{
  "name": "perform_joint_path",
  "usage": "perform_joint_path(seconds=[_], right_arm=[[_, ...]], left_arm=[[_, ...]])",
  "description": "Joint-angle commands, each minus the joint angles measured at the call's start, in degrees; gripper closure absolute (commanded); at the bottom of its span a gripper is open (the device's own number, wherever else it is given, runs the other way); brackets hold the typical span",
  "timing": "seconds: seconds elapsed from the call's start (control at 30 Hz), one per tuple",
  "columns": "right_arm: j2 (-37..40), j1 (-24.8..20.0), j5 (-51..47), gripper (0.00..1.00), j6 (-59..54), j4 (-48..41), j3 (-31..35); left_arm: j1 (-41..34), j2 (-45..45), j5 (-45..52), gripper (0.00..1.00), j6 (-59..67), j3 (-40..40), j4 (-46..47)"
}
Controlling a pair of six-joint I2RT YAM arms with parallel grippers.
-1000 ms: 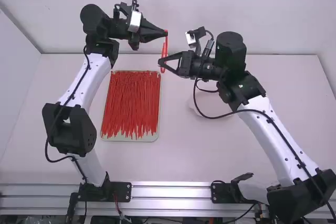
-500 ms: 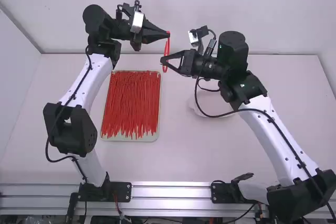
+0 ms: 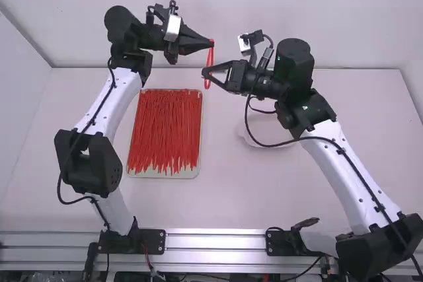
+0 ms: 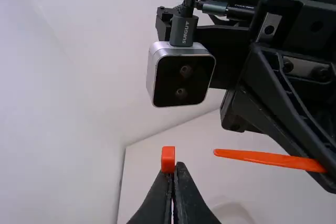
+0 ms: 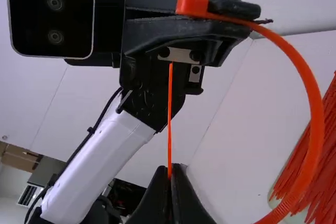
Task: Fasten the cable tie
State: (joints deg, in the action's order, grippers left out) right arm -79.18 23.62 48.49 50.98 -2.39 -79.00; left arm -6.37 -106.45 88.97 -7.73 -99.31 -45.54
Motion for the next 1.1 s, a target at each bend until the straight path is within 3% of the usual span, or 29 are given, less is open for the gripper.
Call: perform_joint_path(seconds=[0.0, 0.73, 1.07], right_arm=[[-0.22, -0.31, -0.74, 1.00, 0.24, 0.50, 0.33], [-0.24, -1.62, -0.55, 1.00, 0.63, 0.28, 0.33], [-0.24, -1.49, -0.50, 1.00, 0.63, 0.28, 0.33]], left_arm=[[-0.44, -0.22, 0.72, 0.98, -0.35, 0.39, -0.39], [-2.60, -0.22, 0.59, 0.98, 1.18, 0.39, -0.22], [-0.15, -0.22, 0.00, 0.98, 1.90, 0.39, -0.50]])
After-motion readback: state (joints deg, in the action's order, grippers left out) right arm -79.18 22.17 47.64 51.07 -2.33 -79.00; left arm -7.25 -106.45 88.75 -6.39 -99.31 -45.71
